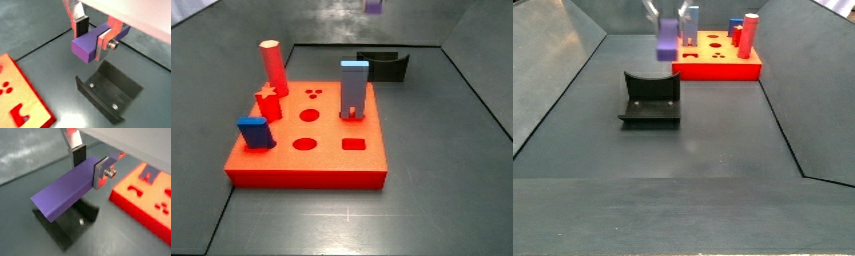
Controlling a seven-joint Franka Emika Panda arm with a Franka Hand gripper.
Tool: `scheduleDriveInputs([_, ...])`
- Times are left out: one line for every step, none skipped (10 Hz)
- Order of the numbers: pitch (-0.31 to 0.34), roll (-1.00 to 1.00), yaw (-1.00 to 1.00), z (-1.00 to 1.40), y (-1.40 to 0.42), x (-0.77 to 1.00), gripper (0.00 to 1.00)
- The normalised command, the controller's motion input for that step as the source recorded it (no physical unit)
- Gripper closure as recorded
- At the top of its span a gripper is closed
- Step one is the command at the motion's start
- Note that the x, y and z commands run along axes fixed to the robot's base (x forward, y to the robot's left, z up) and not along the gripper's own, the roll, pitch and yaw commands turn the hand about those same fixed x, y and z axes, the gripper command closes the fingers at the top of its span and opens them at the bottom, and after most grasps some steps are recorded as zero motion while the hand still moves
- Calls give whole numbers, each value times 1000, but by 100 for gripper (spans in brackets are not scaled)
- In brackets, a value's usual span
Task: Pick up the rectangle object. Move up. Place the rectangle object on the fixture. Regrasp the rectangle object. Move to above the board. Insert the rectangle object.
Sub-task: Place the rectangle object on the fixture.
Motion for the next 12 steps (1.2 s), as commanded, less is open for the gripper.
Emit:
scheduleDriveInputs([-62, -1000, -68, 144, 78, 532, 100])
scheduleDriveInputs([-50, -1000, -66, 58, 56, 436, 100])
scheduleDriveInputs([-20, -1000, -67, 42, 50, 318, 100])
scheduleDriveInputs([7, -1000, -66, 14, 47, 204, 100])
scheduleDriveInputs([19, -1000, -69, -4, 45, 151, 100])
scheduleDriveInputs([31, -1000, -75, -2, 44, 78, 100])
scheduleDriveInputs([24, -916, -79, 3, 44, 48, 100])
scheduleDriveInputs([26, -663, -75, -11, 40, 54, 100])
scheduleDriveInputs([39, -478, -70, -20, 43, 71, 100])
scheduleDriveInputs([48, -303, -66, -16, 41, 77, 100])
scheduleDriveInputs([211, -1000, 14, -1000, 130, 130, 100])
scheduleDriveInputs([205, -1000, -7, -1000, 136, 132, 100])
